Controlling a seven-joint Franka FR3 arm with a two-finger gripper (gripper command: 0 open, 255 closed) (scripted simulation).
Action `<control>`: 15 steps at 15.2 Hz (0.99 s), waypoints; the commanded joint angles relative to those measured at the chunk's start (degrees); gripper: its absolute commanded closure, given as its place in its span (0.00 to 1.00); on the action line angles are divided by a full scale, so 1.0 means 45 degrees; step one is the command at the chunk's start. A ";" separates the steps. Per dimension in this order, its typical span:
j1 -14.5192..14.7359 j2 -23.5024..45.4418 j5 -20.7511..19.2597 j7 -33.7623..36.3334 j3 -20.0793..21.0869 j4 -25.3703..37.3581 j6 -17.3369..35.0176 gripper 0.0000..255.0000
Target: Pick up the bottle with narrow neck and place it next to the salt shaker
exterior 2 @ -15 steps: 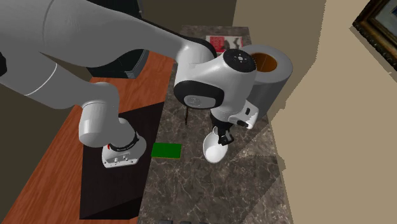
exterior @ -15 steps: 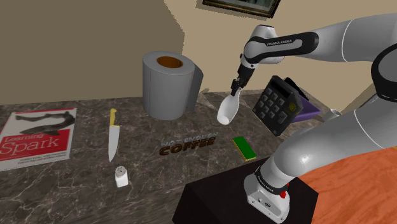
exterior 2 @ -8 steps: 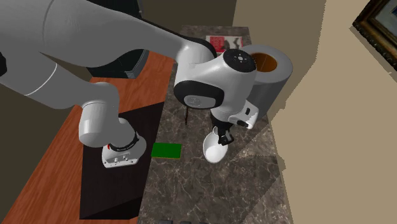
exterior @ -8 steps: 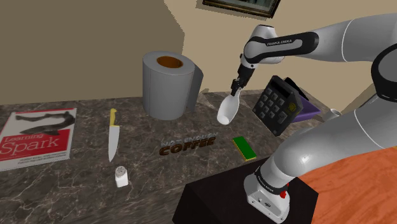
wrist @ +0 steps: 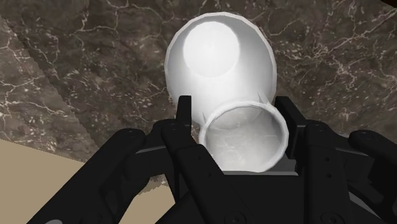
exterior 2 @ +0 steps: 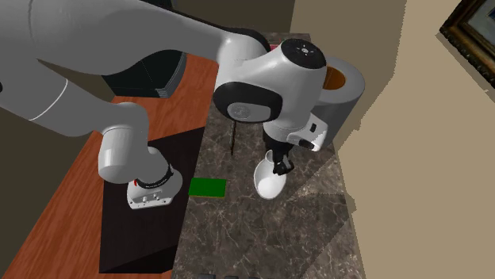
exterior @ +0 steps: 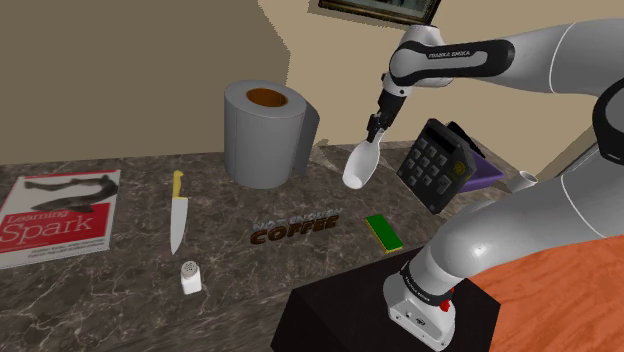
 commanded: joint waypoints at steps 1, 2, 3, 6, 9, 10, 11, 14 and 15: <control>-0.0004 -0.0065 0.0002 -0.0021 0.0013 0.0294 -0.0356 1.00; -0.0002 -0.0105 0.0005 -0.0017 0.0030 0.0432 -0.0535 1.00; 0.0002 -0.0142 0.0009 -0.0012 0.0048 0.0573 -0.0712 1.00; 0.0012 -0.0235 0.0024 -0.0003 0.0097 0.1011 -0.1241 1.00; 0.0025 -0.0300 0.0042 0.0002 0.0143 0.1470 -0.1765 1.00; 0.0029 -0.0315 0.0049 0.0003 0.0158 0.1628 -0.1938 1.00; 0.0034 -0.0328 0.0056 0.0004 0.0172 0.1788 -0.2111 1.00; 0.0050 -0.0348 0.0080 0.0003 0.0212 0.2283 -0.2626 1.00; 0.0056 -0.0349 0.0088 0.0002 0.0225 0.2453 -0.2797 1.00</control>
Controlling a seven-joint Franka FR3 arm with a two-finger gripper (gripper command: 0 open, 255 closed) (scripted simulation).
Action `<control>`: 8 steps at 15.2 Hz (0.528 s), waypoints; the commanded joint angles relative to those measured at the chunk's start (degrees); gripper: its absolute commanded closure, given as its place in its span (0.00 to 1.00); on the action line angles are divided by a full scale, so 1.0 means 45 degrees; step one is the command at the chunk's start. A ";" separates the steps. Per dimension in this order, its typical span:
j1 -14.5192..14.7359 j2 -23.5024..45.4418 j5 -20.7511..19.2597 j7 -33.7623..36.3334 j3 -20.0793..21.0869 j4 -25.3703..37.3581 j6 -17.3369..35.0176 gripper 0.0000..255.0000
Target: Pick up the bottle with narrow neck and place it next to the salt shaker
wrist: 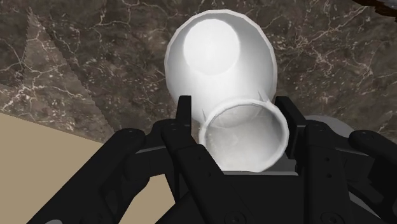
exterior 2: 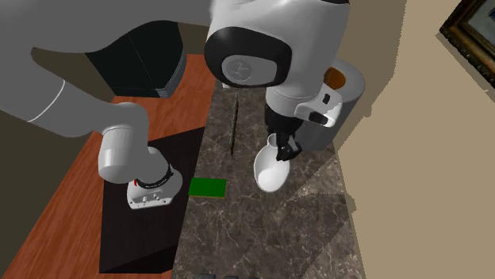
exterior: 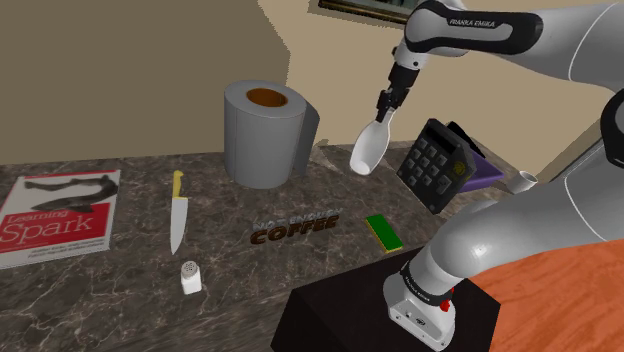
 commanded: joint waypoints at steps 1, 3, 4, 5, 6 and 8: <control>0.0012 0.0038 0.0023 -0.0018 0.0013 0.0383 -0.0347 1.00; 0.0024 0.0051 0.0041 -0.0022 0.0035 0.0736 -0.0686 1.00; 0.0030 0.0062 0.0051 -0.0025 0.0046 0.0915 -0.0856 1.00; 0.0036 0.0075 0.0061 -0.0028 0.0057 0.1098 -0.1025 1.00; 0.0042 0.0091 0.0070 -0.0031 0.0066 0.1283 -0.1194 1.00; 0.0055 0.0132 0.0091 -0.0040 0.0085 0.1661 -0.1532 1.00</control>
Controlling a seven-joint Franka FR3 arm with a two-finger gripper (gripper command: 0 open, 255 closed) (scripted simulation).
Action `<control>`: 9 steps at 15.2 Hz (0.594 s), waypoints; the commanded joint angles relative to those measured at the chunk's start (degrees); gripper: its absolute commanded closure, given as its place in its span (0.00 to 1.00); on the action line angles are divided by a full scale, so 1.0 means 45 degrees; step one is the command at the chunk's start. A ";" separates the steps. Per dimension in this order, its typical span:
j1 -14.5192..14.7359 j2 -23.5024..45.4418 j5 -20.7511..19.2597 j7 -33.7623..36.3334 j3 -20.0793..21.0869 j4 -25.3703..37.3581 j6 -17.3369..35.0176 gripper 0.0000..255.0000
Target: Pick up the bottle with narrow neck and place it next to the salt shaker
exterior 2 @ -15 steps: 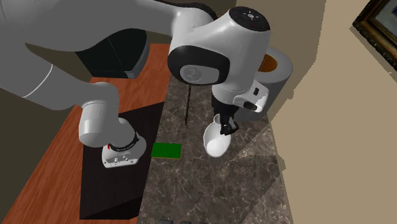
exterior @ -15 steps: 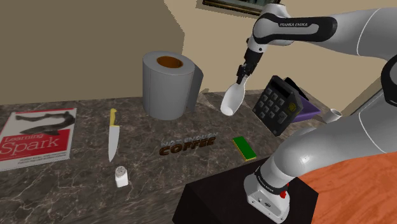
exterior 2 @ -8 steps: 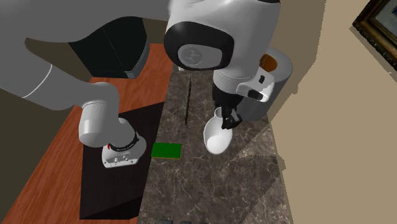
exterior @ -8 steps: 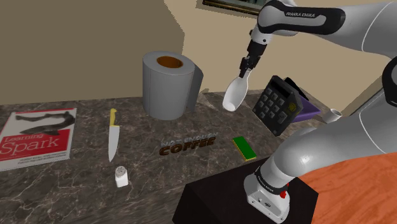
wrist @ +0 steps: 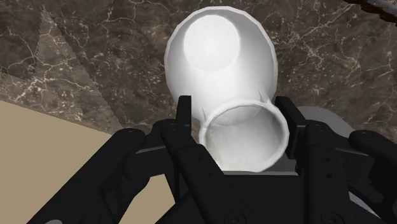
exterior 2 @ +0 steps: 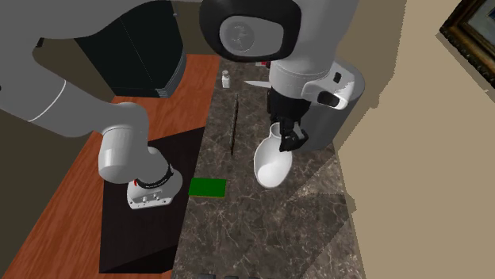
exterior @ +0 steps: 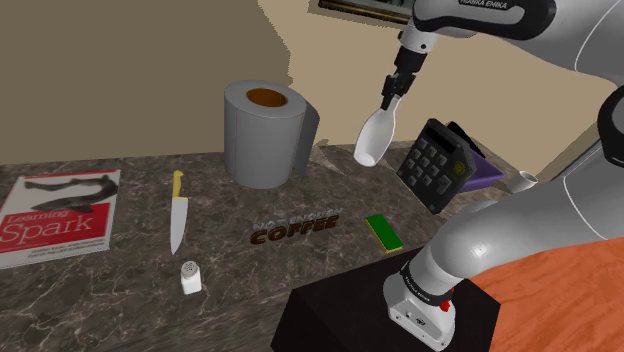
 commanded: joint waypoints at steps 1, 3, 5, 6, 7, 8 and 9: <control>0.0004 0.0000 0.0007 -0.0014 0.0015 0.0348 -0.0347 1.00; 0.0018 0.0058 0.0029 -0.0025 0.0030 0.0742 -0.0684 1.00; 0.0031 0.0126 0.0052 -0.0038 0.0043 0.1148 -0.1022 1.00; 0.0038 0.0165 0.0063 -0.0045 0.0049 0.1355 -0.1191 1.00; 0.0045 0.0206 0.0075 -0.0052 0.0053 0.1565 -0.1360 1.00; 0.0052 0.0251 0.0087 -0.0060 0.0058 0.1778 -0.1530 1.00; 0.0059 0.0298 0.0099 -0.0068 0.0062 0.1994 -0.1700 1.00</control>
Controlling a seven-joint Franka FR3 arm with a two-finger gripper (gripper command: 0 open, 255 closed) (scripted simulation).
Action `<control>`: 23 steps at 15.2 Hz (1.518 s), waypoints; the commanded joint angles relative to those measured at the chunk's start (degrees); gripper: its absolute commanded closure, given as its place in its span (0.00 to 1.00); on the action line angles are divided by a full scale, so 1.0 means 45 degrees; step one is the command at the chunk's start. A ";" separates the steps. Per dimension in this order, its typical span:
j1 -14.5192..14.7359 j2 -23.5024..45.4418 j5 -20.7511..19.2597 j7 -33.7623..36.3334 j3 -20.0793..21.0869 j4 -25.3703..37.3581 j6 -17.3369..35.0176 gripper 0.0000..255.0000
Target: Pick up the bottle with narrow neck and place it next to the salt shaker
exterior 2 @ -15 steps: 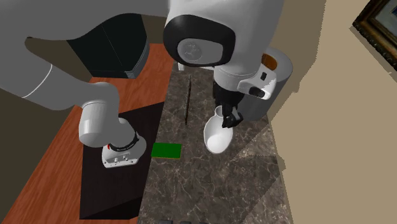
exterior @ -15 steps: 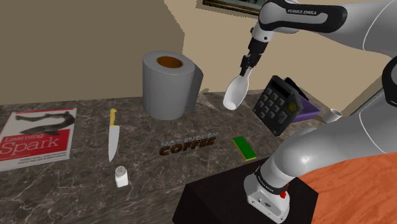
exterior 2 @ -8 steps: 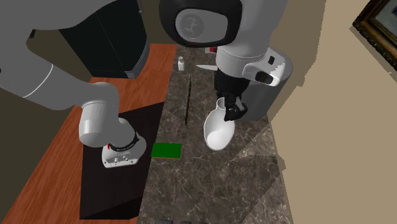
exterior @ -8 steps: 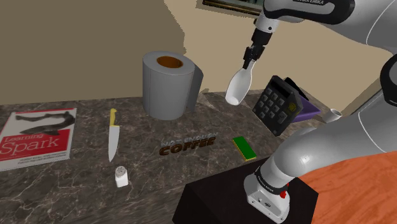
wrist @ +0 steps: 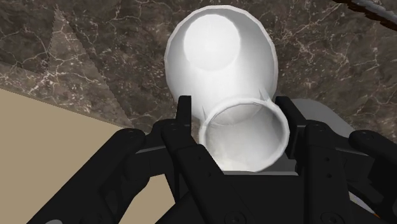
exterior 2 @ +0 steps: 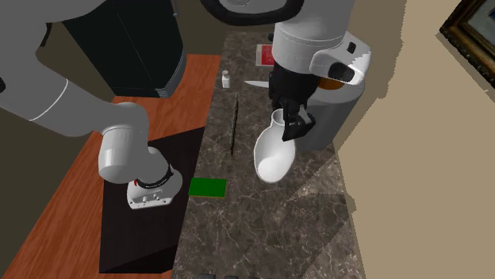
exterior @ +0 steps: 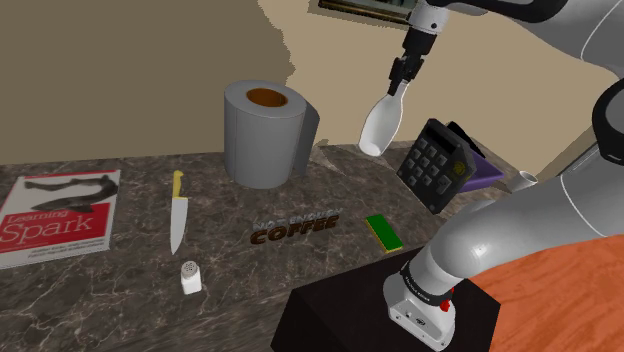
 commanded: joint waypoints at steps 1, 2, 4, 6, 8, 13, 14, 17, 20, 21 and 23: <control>0.0022 0.0059 0.0030 0.0020 0.0035 0.0413 -0.0354 1.00; 0.0029 0.0112 0.0042 0.0010 0.0037 0.0636 -0.0525 1.00; 0.0043 0.0227 0.0069 -0.0010 0.0040 0.1091 -0.0868 1.00; 0.0057 0.0354 0.0097 -0.0033 0.0040 0.1561 -0.1213 1.00; 0.0070 0.0494 0.0126 -0.0058 0.0036 0.2047 -0.1562 1.00; 0.0100 0.0901 0.0208 -0.0135 0.0012 0.3336 -0.2452 1.00; 0.0106 0.0993 0.0226 -0.0153 0.0005 0.3609 -0.2634 1.00; 0.0120 0.1294 0.0285 -0.0212 -0.0026 0.4459 -0.3191 1.00; 0.0129 0.1635 0.0352 -0.0282 -0.0068 0.5367 -0.3767 1.00; 0.0131 0.1758 0.0378 -0.0308 -0.0085 0.5684 -0.3964 1.00; 0.0241 0.1627 0.0410 0.0045 0.0150 0.5623 -0.4041 1.00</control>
